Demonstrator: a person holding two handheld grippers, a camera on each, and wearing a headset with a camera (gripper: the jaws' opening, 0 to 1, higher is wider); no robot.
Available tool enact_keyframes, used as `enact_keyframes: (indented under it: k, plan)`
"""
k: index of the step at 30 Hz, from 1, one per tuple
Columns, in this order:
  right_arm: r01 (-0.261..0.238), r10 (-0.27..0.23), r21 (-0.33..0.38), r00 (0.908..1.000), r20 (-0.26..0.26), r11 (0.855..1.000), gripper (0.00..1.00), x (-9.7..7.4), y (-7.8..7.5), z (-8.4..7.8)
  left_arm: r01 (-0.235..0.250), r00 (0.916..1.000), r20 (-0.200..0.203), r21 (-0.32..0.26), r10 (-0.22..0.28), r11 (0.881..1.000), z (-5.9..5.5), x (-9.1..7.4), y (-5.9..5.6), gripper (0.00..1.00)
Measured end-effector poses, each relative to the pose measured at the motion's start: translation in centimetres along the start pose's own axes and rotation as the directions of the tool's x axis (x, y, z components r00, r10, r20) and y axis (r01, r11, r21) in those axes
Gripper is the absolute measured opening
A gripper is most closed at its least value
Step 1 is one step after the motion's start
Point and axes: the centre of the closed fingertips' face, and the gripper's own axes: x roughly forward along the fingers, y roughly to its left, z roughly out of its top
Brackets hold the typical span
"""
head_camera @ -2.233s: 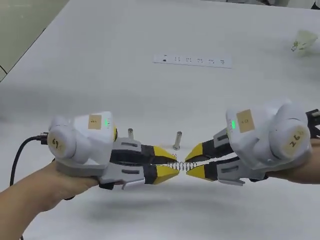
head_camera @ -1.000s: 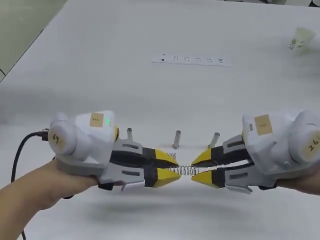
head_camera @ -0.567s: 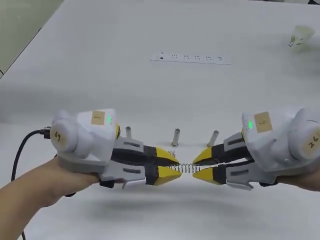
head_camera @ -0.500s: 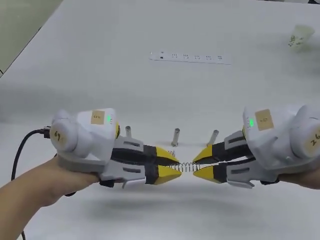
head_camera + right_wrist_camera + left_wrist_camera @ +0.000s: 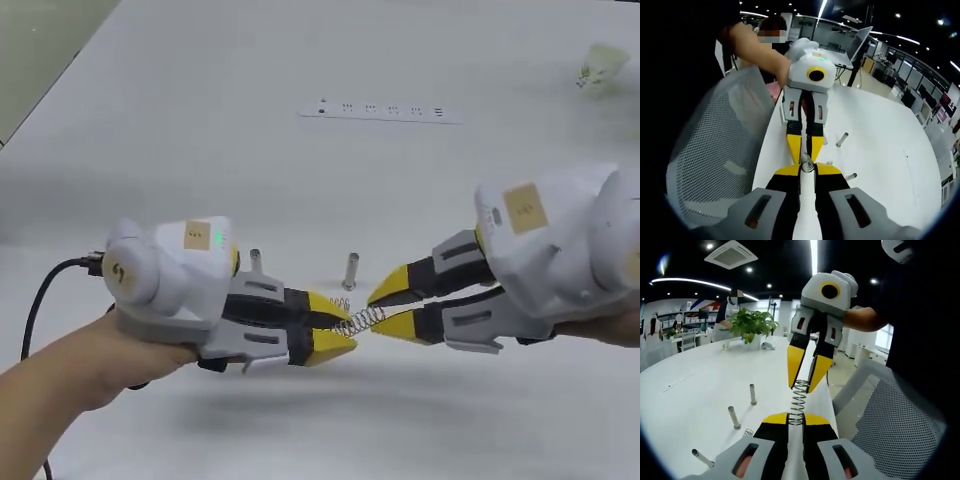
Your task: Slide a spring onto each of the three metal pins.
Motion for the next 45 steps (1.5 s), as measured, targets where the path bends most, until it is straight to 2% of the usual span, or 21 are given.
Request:
enact_keyframes:
  k: [4, 10, 15, 19, 34, 45]
  plan:
    - [-0.004, 0.004, 0.014, 0.9996, 0.027, 1.000, 0.07, 0.1, 0.0, 0.7, -0.001, 1.0000, 0.004, 0.001, 0.001, 1.000, 0.1, 0.0, 0.0, 0.02]
    - [-0.009, 0.008, 0.013, 0.9994, 0.033, 1.000, 0.07, 0.4, 0.1, 0.9, -0.001, 1.0000, 0.004, -0.003, 0.001, 1.000, -0.1, 0.0, -0.1, 0.02]
    - [-0.018, 0.016, 0.032, 0.9981, 0.059, 0.999, 0.07, 0.5, 0.1, 1.6, 0.008, 1.0000, 0.004, 0.001, -0.008, 1.000, -0.1, 0.2, -0.2, 0.02]
    - [-0.013, 0.010, 0.039, 0.9968, 0.080, 0.999, 0.07, 0.6, 0.1, 2.1, 0.011, 0.9998, 0.015, -0.003, -0.011, 1.000, 0.2, 0.3, -0.2, 0.02]
    - [0.016, -0.022, 0.050, 0.9928, 0.118, 0.999, 0.07, 0.8, 0.4, 2.3, 0.010, 1.0000, 0.000, 0.008, -0.010, 1.000, -0.1, 0.1, -0.5, 0.01]
    - [0.033, -0.039, 0.047, 0.9899, 0.136, 0.998, 0.07, 0.5, 0.4, 2.8, 0.004, 0.9996, 0.027, -0.007, -0.004, 1.000, 0.3, -0.2, -0.6, 0.01]
